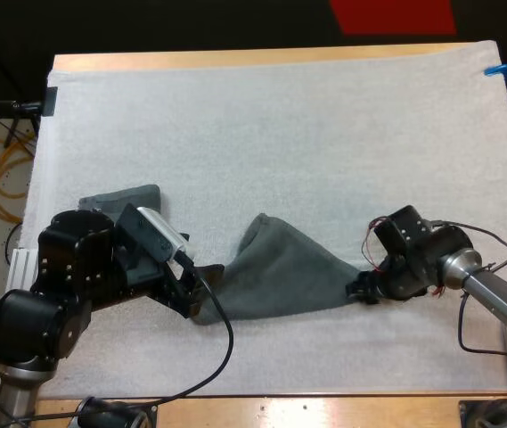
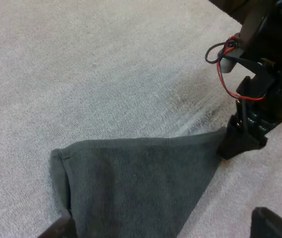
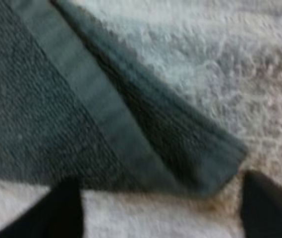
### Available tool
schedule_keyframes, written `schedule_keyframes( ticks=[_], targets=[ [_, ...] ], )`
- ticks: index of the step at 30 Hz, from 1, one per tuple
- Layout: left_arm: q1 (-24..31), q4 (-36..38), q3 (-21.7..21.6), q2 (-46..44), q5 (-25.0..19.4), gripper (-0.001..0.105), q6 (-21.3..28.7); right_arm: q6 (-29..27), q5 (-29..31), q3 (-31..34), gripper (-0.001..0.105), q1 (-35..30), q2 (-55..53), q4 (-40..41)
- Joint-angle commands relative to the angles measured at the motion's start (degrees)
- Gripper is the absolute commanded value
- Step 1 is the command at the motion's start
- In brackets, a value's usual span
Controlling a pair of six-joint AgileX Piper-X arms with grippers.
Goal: Pick towel from pile fold and stack
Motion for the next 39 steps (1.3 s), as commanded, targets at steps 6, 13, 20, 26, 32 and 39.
schedule_keyframes(
  ticks=[6,13,20,26,32,39],
  targets=[
    [-0.28,-0.61,-0.37,0.05,0.47,0.067,0.07,3.13,-0.96,0.03,0.05,-0.27,2.07,-2.0],
    [-0.28,-0.61,-0.37,0.05,0.47,0.067,0.07,2.55,0.3,0.03,0.003,-0.27,2.81,-2.54],
    [-1.92,-2.18,-0.37,2.31,0.47,0.067,-0.11,0.21,2.35,0.03,0.0,-0.27,0.29,3.64],
    [-10.93,-6.32,-0.37,10.74,0.34,0.067,-0.11,-0.98,5.15,0.03,0.0,-0.27,-4.49,8.61],
    [-18.66,-15.86,-0.37,23.46,-7.84,0.067,-0.11,-0.97,5.15,0.03,0.0,-0.27,-6.15,8.74],
    [-20.3,-20.39,-2.92,38.26,-13.88,0.066,-0.11,-0.97,5.15,0.3,0.0,-0.27,-6.15,8.87]
  ],
)
